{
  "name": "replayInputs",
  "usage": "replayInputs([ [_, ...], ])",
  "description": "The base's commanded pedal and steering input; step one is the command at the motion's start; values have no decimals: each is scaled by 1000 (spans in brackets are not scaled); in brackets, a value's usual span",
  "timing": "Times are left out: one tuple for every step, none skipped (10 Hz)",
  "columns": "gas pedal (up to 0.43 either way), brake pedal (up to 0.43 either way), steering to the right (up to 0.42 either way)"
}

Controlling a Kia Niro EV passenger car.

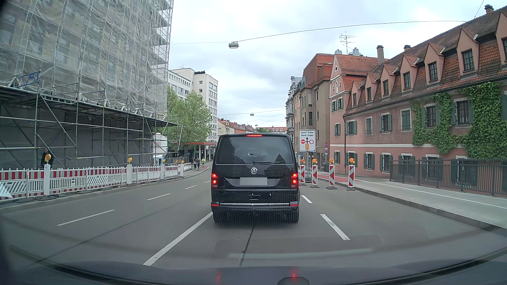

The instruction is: Follow the waypoints while adhering to traffic rules and regulations

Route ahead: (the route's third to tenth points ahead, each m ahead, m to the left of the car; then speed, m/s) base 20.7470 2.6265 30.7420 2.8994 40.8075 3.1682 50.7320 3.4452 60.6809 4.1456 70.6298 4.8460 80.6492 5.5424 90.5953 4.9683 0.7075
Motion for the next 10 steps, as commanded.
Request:
replayInputs([
  [0, 177, 2],
  [0, 189, 2],
  [0, 201, 2],
  [0, 201, 2],
  [0, 201, 2],
  [0, 195, 2],
  [0, 183, 2],
  [0, 171, 2],
  [0, 159, 2],
  [0, 159, 2],
])
